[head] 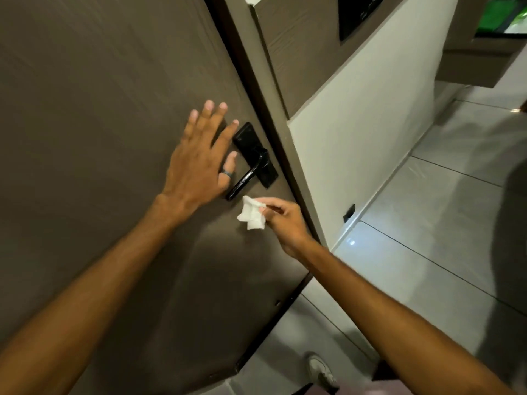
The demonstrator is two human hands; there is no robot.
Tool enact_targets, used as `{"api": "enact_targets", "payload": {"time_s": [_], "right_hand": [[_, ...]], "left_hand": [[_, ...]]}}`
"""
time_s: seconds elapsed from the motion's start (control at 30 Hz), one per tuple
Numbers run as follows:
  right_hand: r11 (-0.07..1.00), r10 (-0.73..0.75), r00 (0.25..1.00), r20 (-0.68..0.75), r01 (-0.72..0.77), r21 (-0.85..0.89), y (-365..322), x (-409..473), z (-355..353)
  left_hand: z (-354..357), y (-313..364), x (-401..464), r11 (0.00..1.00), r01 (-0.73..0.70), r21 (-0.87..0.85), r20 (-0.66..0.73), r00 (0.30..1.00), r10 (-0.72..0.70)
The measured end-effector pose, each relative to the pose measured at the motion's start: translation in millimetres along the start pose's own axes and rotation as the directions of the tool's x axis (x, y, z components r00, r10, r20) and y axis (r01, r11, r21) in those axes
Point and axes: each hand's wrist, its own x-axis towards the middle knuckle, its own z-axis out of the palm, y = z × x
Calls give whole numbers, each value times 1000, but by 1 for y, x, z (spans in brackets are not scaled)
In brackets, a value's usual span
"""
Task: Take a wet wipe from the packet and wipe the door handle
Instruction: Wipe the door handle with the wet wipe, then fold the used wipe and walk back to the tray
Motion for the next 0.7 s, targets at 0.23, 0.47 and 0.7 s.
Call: {"api": "enact_targets", "payload": {"time_s": [0.23, 0.47, 0.7], "right_hand": [[913, 252, 962, -104, -201, 356, -63, 49, -142], [960, 235, 960, -155, -204, 192, -142, 123, -322], [983, 174, 906, -385, -183, 13, -229, 193, -490]], "left_hand": [[62, 150, 62, 214, 553, -805, 476, 818, -323], [111, 264, 225, -309, 653, -691, 720, 662, -211], [149, 384, 396, -376, 641, -669, 720, 685, -112]]}}
